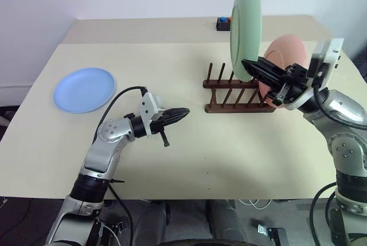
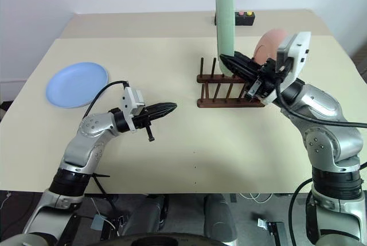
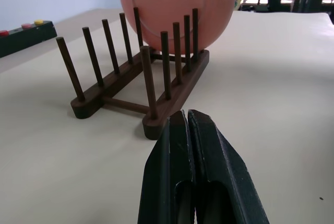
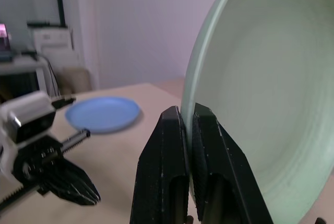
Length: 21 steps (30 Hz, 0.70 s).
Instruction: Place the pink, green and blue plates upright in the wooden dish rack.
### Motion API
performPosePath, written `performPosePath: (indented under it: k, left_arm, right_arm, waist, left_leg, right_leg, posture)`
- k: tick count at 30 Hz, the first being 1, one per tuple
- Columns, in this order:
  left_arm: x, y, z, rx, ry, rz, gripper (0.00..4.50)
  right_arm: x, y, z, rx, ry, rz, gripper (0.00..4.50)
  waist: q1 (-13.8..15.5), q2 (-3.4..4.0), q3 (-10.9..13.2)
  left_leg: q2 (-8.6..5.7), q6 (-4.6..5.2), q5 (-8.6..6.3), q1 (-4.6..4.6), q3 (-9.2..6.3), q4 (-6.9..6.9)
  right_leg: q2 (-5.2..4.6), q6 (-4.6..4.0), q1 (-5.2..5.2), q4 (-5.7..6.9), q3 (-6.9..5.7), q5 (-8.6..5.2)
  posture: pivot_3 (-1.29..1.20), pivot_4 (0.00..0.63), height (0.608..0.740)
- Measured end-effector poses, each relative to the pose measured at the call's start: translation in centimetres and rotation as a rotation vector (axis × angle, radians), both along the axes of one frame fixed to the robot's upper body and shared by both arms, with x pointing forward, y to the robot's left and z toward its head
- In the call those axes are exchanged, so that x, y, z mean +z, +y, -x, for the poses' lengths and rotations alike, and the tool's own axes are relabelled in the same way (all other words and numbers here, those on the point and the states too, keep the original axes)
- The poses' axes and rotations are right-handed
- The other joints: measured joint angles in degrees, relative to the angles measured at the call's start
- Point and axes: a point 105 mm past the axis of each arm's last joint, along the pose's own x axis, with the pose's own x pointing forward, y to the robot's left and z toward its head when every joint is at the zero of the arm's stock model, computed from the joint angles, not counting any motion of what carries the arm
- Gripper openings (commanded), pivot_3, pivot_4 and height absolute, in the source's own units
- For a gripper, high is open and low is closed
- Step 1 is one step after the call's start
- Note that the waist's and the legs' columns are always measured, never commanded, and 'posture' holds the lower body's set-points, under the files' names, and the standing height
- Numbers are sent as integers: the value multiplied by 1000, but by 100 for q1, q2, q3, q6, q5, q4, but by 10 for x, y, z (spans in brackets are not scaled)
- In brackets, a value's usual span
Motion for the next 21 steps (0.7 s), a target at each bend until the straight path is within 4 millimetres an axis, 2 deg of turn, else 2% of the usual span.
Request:
performPosePath:
  k: [4, 21]
  left_arm:
    - [-1, 0, 0, -1, 1, -2, 0]
    - [-3, -3, 1, -11, 3, -13, 0]
  right_arm:
    - [-10, -8, -6, -18, 57, -16, 62]
    - [-24, -23, -17, -37, 142, -87, 62]
  waist:
    - [-3, 0, 0]
    - [-14, 0, 0]
  left_leg:
    - [0, 0, 0, 0, 0, -1]
    - [0, 0, 0, 0, 1, -3]
  right_leg:
    - [1, 0, -1, 0, 0, 0]
    - [1, 0, -3, 0, 0, 0]
  posture:
    - [0, 150, 740]
    - [0, 150, 740]
